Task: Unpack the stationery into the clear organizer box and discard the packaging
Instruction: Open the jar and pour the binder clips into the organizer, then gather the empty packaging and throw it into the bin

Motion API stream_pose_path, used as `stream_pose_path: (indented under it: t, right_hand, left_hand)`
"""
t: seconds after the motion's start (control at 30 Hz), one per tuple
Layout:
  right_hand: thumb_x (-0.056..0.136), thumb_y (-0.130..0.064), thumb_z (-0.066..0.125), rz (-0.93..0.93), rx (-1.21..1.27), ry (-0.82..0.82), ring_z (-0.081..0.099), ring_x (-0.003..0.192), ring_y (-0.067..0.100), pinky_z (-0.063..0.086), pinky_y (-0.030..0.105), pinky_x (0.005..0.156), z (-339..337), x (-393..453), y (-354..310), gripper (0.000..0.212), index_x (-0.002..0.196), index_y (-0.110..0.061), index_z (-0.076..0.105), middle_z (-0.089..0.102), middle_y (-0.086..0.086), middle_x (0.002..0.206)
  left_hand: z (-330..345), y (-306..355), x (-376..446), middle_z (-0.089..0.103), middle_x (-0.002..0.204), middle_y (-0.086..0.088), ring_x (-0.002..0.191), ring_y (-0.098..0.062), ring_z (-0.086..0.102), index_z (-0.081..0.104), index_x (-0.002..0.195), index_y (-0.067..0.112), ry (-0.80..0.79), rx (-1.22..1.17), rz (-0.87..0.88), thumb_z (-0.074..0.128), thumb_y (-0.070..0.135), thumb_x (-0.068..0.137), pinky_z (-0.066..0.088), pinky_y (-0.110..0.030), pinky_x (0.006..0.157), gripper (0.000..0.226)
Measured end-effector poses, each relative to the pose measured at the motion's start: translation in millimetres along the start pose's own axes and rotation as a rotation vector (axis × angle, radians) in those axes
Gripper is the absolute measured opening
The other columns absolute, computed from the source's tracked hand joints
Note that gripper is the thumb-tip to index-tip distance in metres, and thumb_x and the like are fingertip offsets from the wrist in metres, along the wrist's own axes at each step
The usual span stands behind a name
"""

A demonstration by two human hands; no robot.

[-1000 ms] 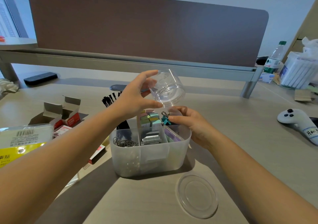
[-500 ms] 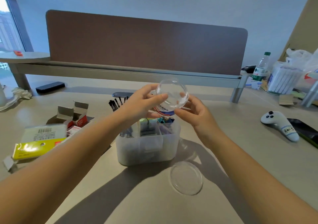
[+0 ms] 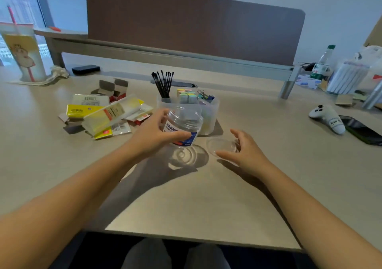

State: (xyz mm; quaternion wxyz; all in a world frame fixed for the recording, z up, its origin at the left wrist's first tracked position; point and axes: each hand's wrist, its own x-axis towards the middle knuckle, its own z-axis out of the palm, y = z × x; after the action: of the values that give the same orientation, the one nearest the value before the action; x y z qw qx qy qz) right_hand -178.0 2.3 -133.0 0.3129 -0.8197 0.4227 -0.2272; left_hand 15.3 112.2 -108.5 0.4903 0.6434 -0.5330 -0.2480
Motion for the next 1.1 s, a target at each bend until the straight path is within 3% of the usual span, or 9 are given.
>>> stream_pose_path:
  t: [0.07,0.2,0.43,0.53,0.67,0.8,0.9,1.1]
  right_hand:
    - [0.070,-0.039,0.072,-0.013,-0.104,0.008,0.036,0.128,0.025,0.035,0.040,0.105,3.2,2.8,-0.7,0.086,0.138,-0.017,0.025,0.033,0.008,0.144]
    - [0.073,-0.043,0.067,-0.070,-0.315,0.033,0.040,0.123,0.028,0.035,0.040,0.103,10.7,5.1,-5.9,0.076,0.134,-0.014,0.033,0.043,0.009,0.136]
    - [0.075,-0.034,0.068,-0.314,-0.243,-0.049,0.036,0.123,0.017,0.028,0.019,0.093,21.1,-2.9,-30.9,0.070,0.134,-0.017,0.033,0.038,0.004,0.138]
    - [0.075,-0.032,0.068,-0.435,-0.225,-0.106,0.035,0.124,0.015,0.026,0.015,0.094,42.8,-3.1,-60.6,0.069,0.133,-0.017,0.034,0.036,0.002,0.138]
    - [0.075,-0.027,0.069,-0.572,-0.156,-0.187,0.030,0.129,0.016,0.020,0.017,0.102,80.6,-2.9,-112.3,0.071,0.134,-0.015,0.032,0.032,0.004,0.140]
    - [0.073,-0.024,0.071,-0.641,-0.034,-0.218,0.037,0.124,0.019,0.028,0.024,0.105,118.6,-9.7,-163.8,0.071,0.132,-0.011,0.034,0.037,0.009,0.134]
    - [0.071,-0.025,0.073,-0.694,0.046,-0.267,0.039,0.124,0.020,0.030,0.023,0.101,151.9,-20.5,-201.6,0.074,0.132,-0.011,0.034,0.039,0.008,0.135]
    - [0.073,-0.029,0.071,-0.871,0.089,-0.428,0.036,0.126,0.018,0.024,0.016,0.096,230.1,-69.3,-275.1,0.074,0.134,-0.014,0.032,0.038,0.005,0.138]
  left_hand:
    - [-2.7,-8.9,-9.0,0.060,0.116,-0.005,0.103,-0.018,0.060,0.046,0.120,0.016,0.034,0.018,-0.019,0.081,0.049,0.046,0.051,-0.038,0.089,0.088]
    - [-11.3,-21.7,-15.1,0.059,0.120,-0.005,0.108,-0.021,0.058,0.043,0.125,0.015,0.059,0.011,-0.049,0.077,0.039,0.058,0.049,-0.038,0.092,0.078]
    - [-33.3,-27.9,-21.4,0.059,0.106,0.000,0.094,-0.013,0.058,0.044,0.123,0.009,0.173,-0.043,-0.049,0.072,0.013,0.068,0.049,-0.017,0.073,0.061]
    - [-53.5,-27.7,-36.0,0.056,0.107,0.001,0.096,-0.013,0.057,0.045,0.115,0.016,0.268,-0.025,-0.049,0.078,0.018,0.064,0.047,-0.022,0.079,0.061]
    - [-93.3,-30.7,-79.2,0.054,0.096,0.017,0.086,0.003,0.054,0.043,0.110,0.021,0.447,0.034,-0.050,0.078,0.018,0.065,0.045,-0.009,0.073,0.057]
    - [-140.2,-34.1,-134.7,0.049,0.106,0.009,0.100,-0.013,0.050,0.039,0.111,0.018,0.647,0.103,-0.104,0.071,0.011,0.070,0.042,-0.024,0.085,0.053]
    - [-177.0,-36.8,-181.6,0.044,0.116,0.003,0.105,-0.014,0.047,0.038,0.124,0.009,0.789,0.157,-0.168,0.070,0.010,0.071,0.038,-0.024,0.087,0.062]
    - [-230.2,-62.5,-289.1,0.047,0.117,0.000,0.107,-0.016,0.050,0.040,0.121,0.013,0.985,0.212,-0.329,0.074,0.011,0.069,0.040,-0.028,0.091,0.063]
